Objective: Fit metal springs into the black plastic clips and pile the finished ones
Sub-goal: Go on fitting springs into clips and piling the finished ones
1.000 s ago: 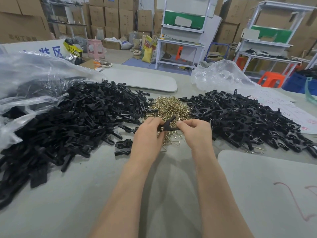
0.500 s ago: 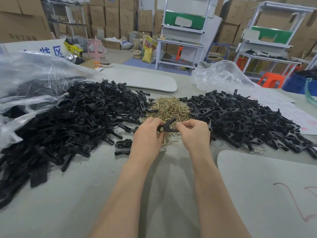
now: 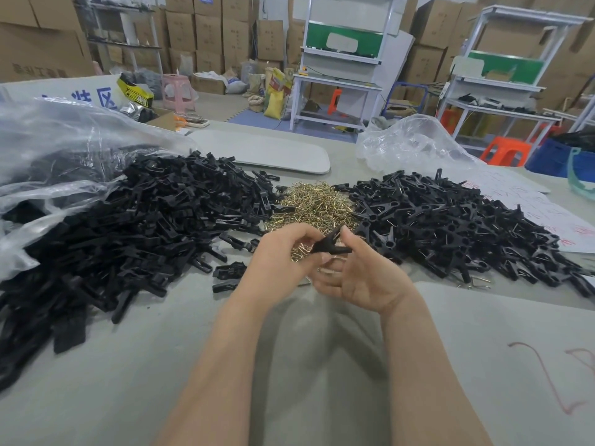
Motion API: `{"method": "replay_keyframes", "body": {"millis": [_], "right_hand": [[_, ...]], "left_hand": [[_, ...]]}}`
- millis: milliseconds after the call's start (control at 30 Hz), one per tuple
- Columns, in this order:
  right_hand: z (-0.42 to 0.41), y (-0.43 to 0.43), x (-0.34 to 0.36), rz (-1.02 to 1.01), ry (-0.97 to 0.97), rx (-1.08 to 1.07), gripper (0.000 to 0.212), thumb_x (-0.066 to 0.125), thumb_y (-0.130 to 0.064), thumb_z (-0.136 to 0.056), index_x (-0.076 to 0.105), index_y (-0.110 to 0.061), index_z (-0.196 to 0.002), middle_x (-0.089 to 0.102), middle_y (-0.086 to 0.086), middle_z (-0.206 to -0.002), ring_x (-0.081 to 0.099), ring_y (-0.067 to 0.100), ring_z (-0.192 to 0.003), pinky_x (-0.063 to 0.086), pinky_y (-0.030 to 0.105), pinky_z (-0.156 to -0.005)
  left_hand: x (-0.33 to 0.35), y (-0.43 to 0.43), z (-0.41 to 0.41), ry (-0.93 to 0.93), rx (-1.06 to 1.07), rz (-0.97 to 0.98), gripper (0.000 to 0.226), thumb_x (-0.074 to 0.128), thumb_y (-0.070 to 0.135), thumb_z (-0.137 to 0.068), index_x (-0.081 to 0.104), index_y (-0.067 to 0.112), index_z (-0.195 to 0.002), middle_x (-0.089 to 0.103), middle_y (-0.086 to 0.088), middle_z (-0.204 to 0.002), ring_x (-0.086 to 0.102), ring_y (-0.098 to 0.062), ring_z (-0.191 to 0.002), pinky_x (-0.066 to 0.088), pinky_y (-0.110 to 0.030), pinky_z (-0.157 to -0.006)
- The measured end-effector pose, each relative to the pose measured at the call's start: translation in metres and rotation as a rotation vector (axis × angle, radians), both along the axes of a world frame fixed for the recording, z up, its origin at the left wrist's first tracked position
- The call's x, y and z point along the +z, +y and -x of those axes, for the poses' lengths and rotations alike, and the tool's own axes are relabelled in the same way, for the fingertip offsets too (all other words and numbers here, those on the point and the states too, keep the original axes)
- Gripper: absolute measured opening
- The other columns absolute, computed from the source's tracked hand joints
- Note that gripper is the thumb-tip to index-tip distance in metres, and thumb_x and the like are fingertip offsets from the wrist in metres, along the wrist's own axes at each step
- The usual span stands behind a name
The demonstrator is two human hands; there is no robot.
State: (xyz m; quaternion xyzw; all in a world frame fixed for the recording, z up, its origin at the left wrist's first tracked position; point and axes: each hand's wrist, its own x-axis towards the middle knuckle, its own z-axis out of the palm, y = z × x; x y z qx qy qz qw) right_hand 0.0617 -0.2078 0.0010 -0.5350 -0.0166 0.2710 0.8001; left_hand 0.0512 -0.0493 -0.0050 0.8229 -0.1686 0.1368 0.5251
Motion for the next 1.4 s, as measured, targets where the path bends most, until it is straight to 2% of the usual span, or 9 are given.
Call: {"method": "replay_keyframes", "body": {"millis": [433,667,767,867,1033,1100,1167,1267,1400], "right_hand": [[-0.004,0.019,-0.008,0.044,-0.148,-0.025,0.036,0.049,-0.043,-0.084,0.061,-0.01,-0.085,0.069,0.003,-0.061,0.07,0.013,-0.058,0.057,0.023,-0.054],[-0.006,0.008,-0.003,0.262,-0.157,-0.058,0.073,0.059,-0.072,-0.064,0.063,-0.012,-0.105,0.072,0.007,-0.082,0.068,0.016,-0.063,0.057,0.025,-0.059],[-0.008,0.01,-0.001,0.522,-0.356,-0.102,0.015,0.068,-0.031,-0.086,0.068,-0.016,-0.087,0.064,0.003,-0.074,0.055,0.008,-0.052,0.048,0.02,-0.051],[-0.022,0.015,0.011,0.716,-0.457,-0.374,0.005,0.064,-0.01,-0.088,0.065,-0.014,-0.084,0.063,0.001,-0.067,0.055,0.011,-0.054,0.045,0.023,-0.053],[-0.049,0.016,0.065,0.18,-0.488,-1.016,0.083,0.064,-0.037,-0.089,0.014,-0.011,-0.149,0.057,0.008,-0.129,0.061,0.008,-0.102,0.05,0.023,-0.087],[-0.047,0.029,0.058,0.542,-0.537,-0.965,0.095,0.062,-0.042,-0.089,-0.007,-0.023,-0.151,0.024,0.004,-0.157,0.032,0.019,-0.139,0.025,0.041,-0.115],[-0.038,0.05,0.036,0.891,-0.664,-0.736,0.078,0.061,-0.034,-0.09,0.014,-0.023,-0.152,0.025,0.001,-0.156,0.023,0.018,-0.143,0.016,0.037,-0.116],[-0.033,0.082,0.005,1.111,-0.801,-0.344,0.04,0.059,-0.026,-0.092,0.055,-0.02,-0.131,0.057,-0.002,-0.133,0.049,0.015,-0.125,0.031,0.029,-0.106],[-0.038,0.112,-0.014,1.531,-0.795,-0.166,0.033,0.059,-0.03,-0.092,0.058,-0.026,-0.124,0.06,0.001,-0.118,0.049,0.024,-0.115,0.034,0.044,-0.102]], "left_hand": [[0.005,0.001,0.002,-0.041,-0.049,0.013,0.023,0.075,0.019,-0.079,0.065,0.031,-0.096,0.066,0.013,-0.093,0.058,0.001,-0.09,0.044,-0.013,-0.082],[-0.001,0.002,-0.001,0.016,0.055,-0.076,0.016,0.073,0.022,-0.081,0.064,0.026,-0.093,0.064,0.008,-0.09,0.057,-0.003,-0.089,0.041,-0.015,-0.079],[-0.007,0.0,-0.004,0.042,0.085,-0.185,0.025,0.07,0.019,-0.083,0.065,0.022,-0.107,0.061,0.0,-0.104,0.057,-0.015,-0.1,0.044,-0.029,-0.09],[-0.007,0.0,-0.007,0.053,0.179,-0.179,0.042,0.068,0.023,-0.085,0.057,0.021,-0.126,0.053,0.0,-0.121,0.052,-0.014,-0.109,0.041,-0.03,-0.098],[0.006,0.015,-0.009,-0.001,0.648,0.531,0.018,0.053,0.014,-0.093,0.057,0.022,-0.109,0.058,0.001,-0.111,0.055,0.001,-0.088,0.043,-0.006,-0.076],[0.007,0.024,-0.011,0.077,0.718,0.923,0.017,0.047,0.009,-0.094,0.057,0.021,-0.1,0.059,0.001,-0.106,0.057,-0.001,-0.087,0.046,-0.012,-0.08],[0.008,0.03,-0.013,0.2,0.722,1.232,0.018,0.045,0.006,-0.094,0.056,0.02,-0.094,0.058,0.002,-0.098,0.058,-0.004,-0.082,0.049,-0.019,-0.074],[0.007,0.032,-0.014,0.238,0.764,1.326,0.019,0.043,0.006,-0.095,0.054,0.021,-0.089,0.056,0.005,-0.092,0.056,-0.003,-0.078,0.048,-0.016,-0.067],[0.009,0.032,-0.015,0.197,0.806,1.332,0.019,0.04,0.006,-0.096,0.054,0.019,-0.095,0.056,0.005,-0.094,0.056,-0.002,-0.078,0.047,-0.016,-0.067]]}}
